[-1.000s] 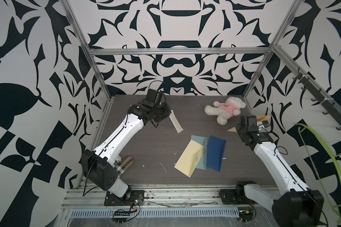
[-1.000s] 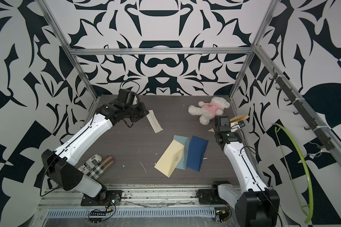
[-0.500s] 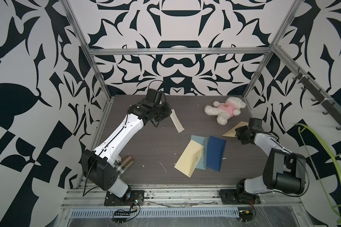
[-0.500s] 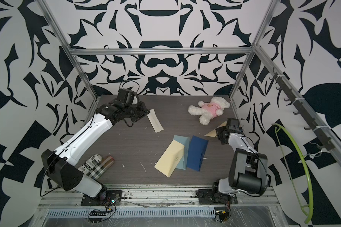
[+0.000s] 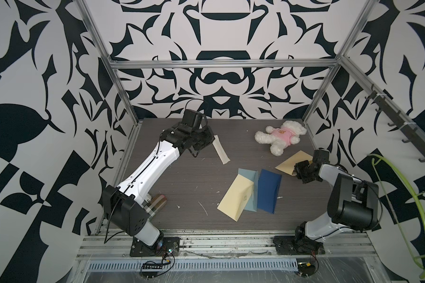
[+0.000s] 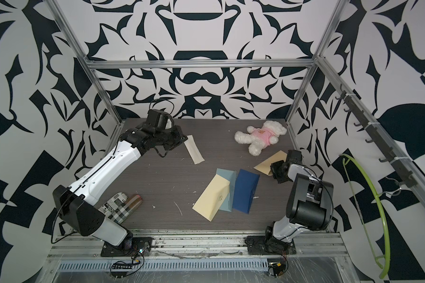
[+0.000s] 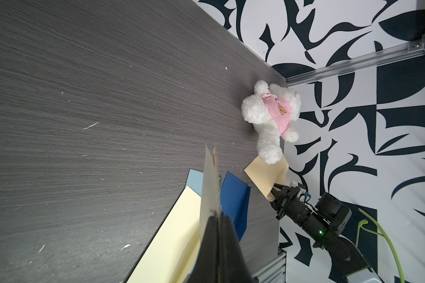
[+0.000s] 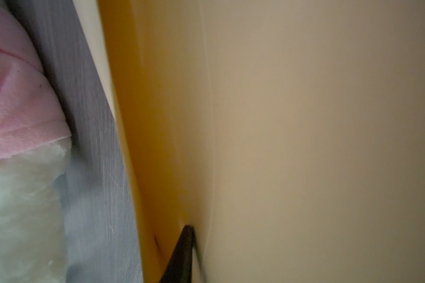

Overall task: Take the letter paper out of the envelope
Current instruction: Place the envelope at the center of the board.

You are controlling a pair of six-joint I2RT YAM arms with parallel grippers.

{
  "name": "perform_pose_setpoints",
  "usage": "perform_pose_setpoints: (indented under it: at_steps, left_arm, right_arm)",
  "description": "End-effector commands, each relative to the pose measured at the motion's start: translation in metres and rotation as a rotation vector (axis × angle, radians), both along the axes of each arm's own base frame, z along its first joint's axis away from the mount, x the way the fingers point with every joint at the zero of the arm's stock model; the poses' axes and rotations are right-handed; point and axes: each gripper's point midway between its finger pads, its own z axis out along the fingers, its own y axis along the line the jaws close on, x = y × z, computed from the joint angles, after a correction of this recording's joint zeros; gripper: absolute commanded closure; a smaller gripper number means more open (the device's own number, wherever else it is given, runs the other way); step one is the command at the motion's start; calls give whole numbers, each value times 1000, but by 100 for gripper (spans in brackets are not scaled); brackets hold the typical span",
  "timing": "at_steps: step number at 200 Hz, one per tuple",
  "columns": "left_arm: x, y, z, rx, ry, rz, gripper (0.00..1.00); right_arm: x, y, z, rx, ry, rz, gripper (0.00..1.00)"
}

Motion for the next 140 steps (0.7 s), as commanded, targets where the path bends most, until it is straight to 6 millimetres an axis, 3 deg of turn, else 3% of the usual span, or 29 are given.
perform_pose_setpoints:
  at_steps: [1,34,140]
  left_arm:
    - [3,-5,9,-14,-23,-10,100]
    - [6,-6,9,-12,-27,-8,100]
    - [7,-8,14,-16,-37,-20,100]
  right_arm:
    - [-9,1,1,3,62,12,81]
    - [-17,7,1,25,91,-1,77]
    - [-35,12,21,-28,233,-52,47]
